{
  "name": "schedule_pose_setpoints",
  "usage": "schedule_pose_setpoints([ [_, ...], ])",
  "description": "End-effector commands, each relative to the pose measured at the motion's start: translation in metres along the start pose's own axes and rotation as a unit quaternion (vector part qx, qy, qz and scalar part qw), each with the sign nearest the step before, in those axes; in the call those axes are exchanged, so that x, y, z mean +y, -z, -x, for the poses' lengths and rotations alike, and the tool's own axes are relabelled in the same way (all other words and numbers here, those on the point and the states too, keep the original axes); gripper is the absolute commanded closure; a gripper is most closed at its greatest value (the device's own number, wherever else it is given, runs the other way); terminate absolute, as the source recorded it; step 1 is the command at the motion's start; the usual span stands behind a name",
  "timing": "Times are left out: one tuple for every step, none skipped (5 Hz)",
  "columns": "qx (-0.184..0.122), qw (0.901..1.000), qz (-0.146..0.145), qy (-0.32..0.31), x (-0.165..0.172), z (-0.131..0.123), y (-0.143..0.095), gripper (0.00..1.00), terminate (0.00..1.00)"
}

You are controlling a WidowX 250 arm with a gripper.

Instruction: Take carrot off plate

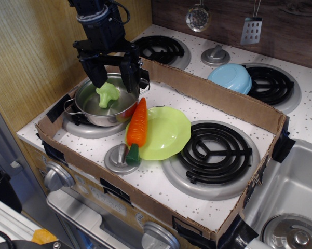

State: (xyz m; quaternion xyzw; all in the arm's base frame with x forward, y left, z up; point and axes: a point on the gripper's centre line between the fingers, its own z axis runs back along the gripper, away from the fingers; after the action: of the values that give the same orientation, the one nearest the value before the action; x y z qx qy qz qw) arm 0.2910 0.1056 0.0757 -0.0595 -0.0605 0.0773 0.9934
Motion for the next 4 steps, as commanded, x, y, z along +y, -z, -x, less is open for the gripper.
schedule_pose_setpoints([
  [-0.057,0.9964,-0.032,-0.054,-0.021,0.007,-0.033,0.00,0.00],
  [-0.055,0.9905,-0.031,-0.122,-0.039,0.024,-0.023,0.00,0.00],
  [-0.051,0.9866,-0.036,-0.150,-0.049,0.032,-0.015,0.00,0.00],
  [-0.062,0.9825,-0.043,-0.170,-0.055,0.038,-0.004,0.00,0.00],
])
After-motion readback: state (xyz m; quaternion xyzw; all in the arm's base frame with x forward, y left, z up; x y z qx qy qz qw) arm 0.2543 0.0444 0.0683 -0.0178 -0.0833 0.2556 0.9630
